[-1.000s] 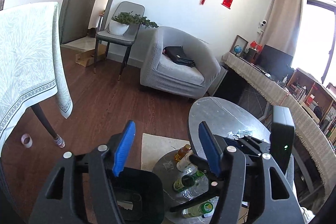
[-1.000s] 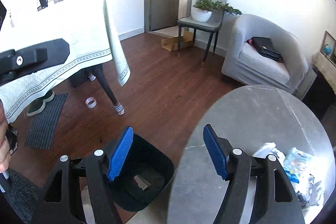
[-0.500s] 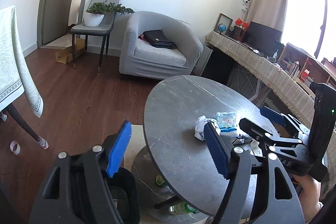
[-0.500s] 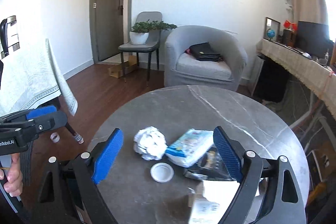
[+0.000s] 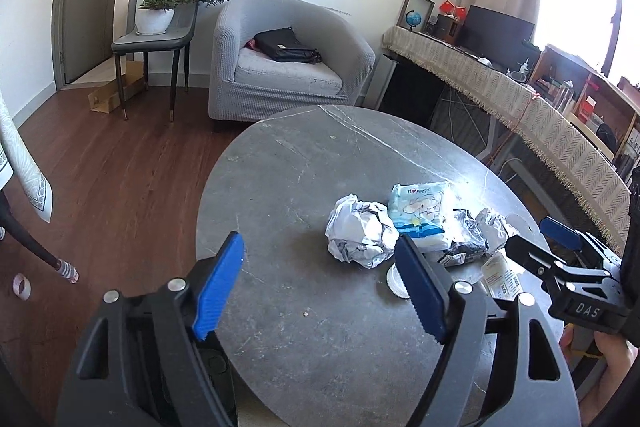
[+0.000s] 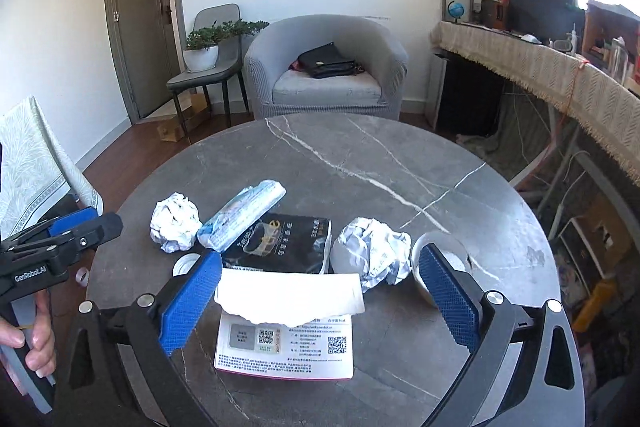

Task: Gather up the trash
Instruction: 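Move both grippers back over the table toward the remaining trash, then grasp the crumpled white paper with the left gripper while the right gripper grasps the cardboard carton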

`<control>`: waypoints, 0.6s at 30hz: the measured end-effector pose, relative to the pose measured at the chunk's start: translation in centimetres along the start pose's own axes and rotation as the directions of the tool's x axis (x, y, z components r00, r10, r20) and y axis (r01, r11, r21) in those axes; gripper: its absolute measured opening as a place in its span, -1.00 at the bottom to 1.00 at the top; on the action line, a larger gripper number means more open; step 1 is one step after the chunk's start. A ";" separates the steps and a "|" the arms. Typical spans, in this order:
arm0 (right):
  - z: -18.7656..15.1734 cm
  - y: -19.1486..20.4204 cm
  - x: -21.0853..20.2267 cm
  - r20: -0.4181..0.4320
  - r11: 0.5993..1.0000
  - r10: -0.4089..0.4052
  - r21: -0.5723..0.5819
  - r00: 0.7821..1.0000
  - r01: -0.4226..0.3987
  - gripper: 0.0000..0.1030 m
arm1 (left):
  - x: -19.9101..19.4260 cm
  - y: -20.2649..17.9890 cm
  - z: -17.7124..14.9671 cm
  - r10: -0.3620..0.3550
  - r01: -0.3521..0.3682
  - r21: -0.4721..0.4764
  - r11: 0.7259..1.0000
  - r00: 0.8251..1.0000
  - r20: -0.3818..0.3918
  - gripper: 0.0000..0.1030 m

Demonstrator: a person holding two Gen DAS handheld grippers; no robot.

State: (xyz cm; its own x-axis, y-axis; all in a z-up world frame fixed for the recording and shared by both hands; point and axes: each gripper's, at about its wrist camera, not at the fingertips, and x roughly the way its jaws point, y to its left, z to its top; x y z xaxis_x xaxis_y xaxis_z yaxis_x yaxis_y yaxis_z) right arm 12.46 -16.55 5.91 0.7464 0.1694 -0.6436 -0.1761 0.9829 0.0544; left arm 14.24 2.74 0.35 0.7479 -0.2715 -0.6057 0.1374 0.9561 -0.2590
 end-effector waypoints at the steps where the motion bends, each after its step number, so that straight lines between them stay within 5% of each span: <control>1: -0.2 0.1 0.2 -0.009 1.000 0.009 0.000 1.000 -0.009 0.93 | 0.3 0.0 0.0 -0.002 0.002 -0.001 1.000 1.000 -0.005 0.55; 8: -0.6 1.2 0.3 -0.029 1.000 -0.014 -0.027 0.999 0.013 0.93 | 1.7 0.0 0.1 -0.024 0.023 -0.039 0.999 1.000 -0.014 0.62; 18: -1.3 2.3 1.6 -0.097 0.987 0.106 -0.107 0.990 -0.117 0.93 | 2.9 -0.6 0.7 -0.049 0.048 -0.068 0.997 0.999 -0.017 0.63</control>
State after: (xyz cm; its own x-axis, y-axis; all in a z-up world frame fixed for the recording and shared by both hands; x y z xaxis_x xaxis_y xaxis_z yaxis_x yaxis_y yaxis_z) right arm 12.45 -14.10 4.03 0.6578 0.2652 -0.7050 -0.3300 0.9428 0.0468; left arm 16.74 1.47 -0.72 0.7290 -0.3201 -0.6050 0.1288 0.9323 -0.3380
